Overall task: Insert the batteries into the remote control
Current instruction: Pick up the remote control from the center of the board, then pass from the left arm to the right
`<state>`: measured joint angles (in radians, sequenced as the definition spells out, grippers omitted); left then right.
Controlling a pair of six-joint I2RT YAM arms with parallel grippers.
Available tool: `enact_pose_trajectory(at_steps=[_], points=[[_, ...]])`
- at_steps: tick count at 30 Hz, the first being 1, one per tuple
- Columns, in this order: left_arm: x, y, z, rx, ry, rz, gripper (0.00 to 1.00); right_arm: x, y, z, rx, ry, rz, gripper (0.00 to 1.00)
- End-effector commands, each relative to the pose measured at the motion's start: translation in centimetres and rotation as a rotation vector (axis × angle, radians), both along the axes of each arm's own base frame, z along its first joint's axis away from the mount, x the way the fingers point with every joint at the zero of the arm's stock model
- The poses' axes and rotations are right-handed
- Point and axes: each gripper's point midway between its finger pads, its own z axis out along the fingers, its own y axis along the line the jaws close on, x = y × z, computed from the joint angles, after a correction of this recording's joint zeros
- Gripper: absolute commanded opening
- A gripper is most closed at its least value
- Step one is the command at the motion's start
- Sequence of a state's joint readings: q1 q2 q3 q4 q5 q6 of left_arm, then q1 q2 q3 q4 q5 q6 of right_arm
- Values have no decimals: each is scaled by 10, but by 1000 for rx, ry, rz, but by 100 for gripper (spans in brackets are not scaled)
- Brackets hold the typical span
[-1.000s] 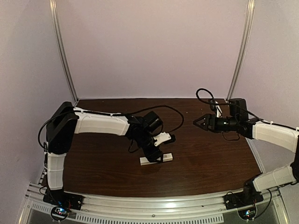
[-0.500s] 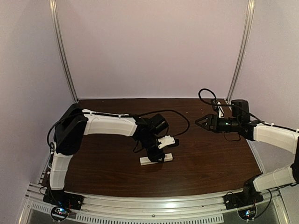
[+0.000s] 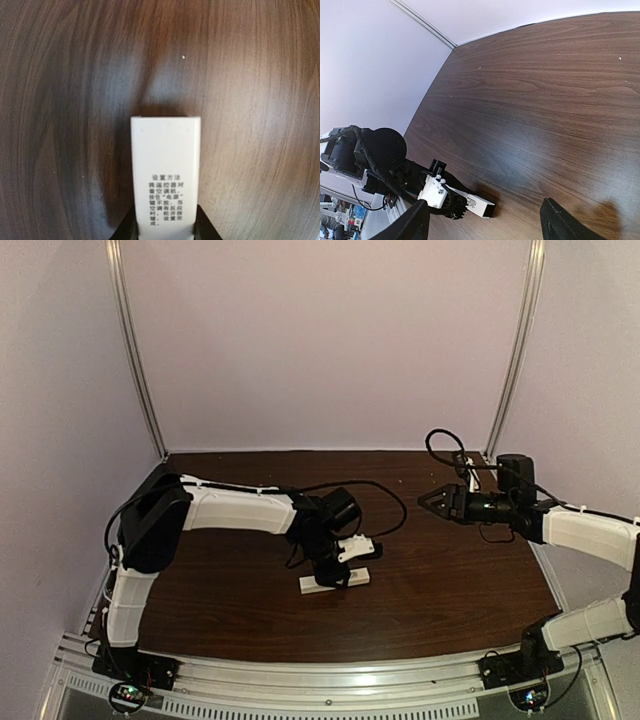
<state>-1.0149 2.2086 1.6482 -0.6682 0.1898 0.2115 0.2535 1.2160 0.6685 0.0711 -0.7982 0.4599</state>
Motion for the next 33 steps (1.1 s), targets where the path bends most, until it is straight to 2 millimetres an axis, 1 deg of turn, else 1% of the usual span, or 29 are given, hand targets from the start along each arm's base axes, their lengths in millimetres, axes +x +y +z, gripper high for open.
enact_pose_trajectory(at_steps=[1, 5, 8, 11, 12, 16, 19, 21, 22, 24, 27, 29, 33], points=[[-4, -4, 4, 1, 12, -21, 23, -4, -1, 2, 31, -25, 7, 77], [-5, -17, 37, -82, 23, -34, 20, -7, 2, 3, 75, -67, 23, 77], [0, -25, 74, -162, 38, -36, 19, -15, 6, 16, 152, -149, 54, 77], [8, -26, 119, -268, 53, -33, 19, -23, 8, 42, 220, -258, 76, 77], [12, -26, 134, -309, 58, -29, 19, -26, 8, 55, 243, -314, 84, 77], [15, -26, 186, -452, 71, -43, 19, -45, 16, 88, 271, -437, 140, 77], [13, -28, 222, -559, 76, -60, 19, -61, 26, 108, 288, -518, 190, 78], [8, -31, 242, -641, 82, -82, 19, -74, 35, 119, 305, -570, 234, 78], [6, -32, 251, -676, 86, -91, 19, -81, 42, 124, 312, -590, 261, 78], [1, -34, 266, -730, 94, -106, 18, -87, 54, 130, 298, -620, 304, 78], [-8, -34, 288, -798, 119, -142, 18, -90, 73, 127, 255, -622, 345, 78], [-13, -34, 299, -836, 127, -161, 18, -91, 81, 125, 248, -621, 364, 78], [-18, -33, 306, -862, 142, -178, 17, -91, 90, 132, 268, -631, 382, 76]])
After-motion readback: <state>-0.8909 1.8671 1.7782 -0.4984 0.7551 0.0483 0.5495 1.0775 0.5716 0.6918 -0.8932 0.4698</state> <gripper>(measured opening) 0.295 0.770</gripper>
